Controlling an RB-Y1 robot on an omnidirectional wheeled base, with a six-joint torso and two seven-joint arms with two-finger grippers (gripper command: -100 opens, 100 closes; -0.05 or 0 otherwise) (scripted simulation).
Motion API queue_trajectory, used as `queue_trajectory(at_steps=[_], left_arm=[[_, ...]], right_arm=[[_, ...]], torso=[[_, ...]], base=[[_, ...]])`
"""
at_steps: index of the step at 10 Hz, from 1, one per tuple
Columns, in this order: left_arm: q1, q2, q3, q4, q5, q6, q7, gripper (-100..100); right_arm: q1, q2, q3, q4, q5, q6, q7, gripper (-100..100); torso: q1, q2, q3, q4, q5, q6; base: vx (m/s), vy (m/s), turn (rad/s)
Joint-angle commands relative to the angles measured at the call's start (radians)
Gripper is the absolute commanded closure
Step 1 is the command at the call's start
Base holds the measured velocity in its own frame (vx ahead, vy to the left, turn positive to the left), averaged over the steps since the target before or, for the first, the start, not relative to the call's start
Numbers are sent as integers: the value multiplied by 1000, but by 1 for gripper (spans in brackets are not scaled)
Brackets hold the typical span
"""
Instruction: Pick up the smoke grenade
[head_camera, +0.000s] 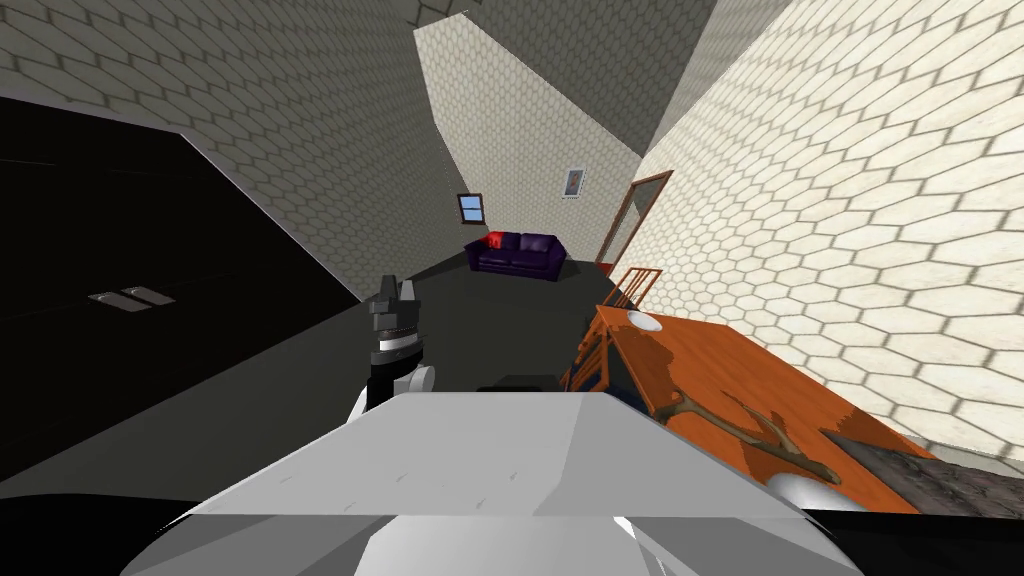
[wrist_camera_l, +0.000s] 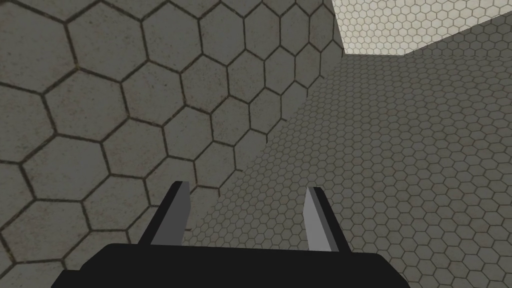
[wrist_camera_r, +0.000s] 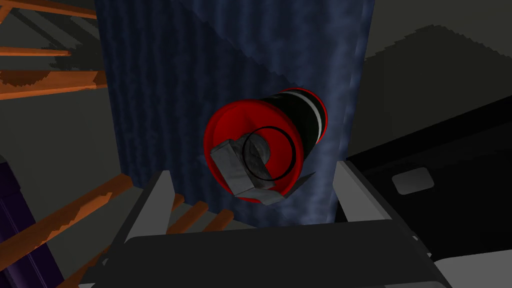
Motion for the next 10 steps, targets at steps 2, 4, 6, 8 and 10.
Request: queue_trajectory(at_steps=[2, 4, 6, 8, 10], left_arm=[[0, 0, 0, 0, 0, 0, 0, 0], [0, 0, 0, 0, 0, 0, 0, 0], [0, 0, 0, 0, 0, 0, 0, 0], [0, 0, 0, 0, 0, 0, 0, 0], [0, 0, 0, 0, 0, 0, 0, 0]], right_arm=[[-22, 33, 50, 58, -41, 44, -81, -100], [-32, 49, 72, 84, -63, 64, -125, -100], [-42, 65, 95, 109, -85, 85, -161, -100], [-62, 98, 139, 160, -130, 126, -231, -100], [-62, 98, 139, 160, -130, 126, -231, -100]], torso=[[-1, 2, 1, 0, 0, -1], [-2, 2, 1, 0, 0, 0], [-2, 3, 2, 1, 0, 0], [-1, 2, 1, 1, 0, 0], [-1, 2, 1, 1, 0, 1]], base=[[-85, -60, 360], [-65, -62, 166], [-95, -60, 239], [-90, -53, 330], [-54, -29, 54]])
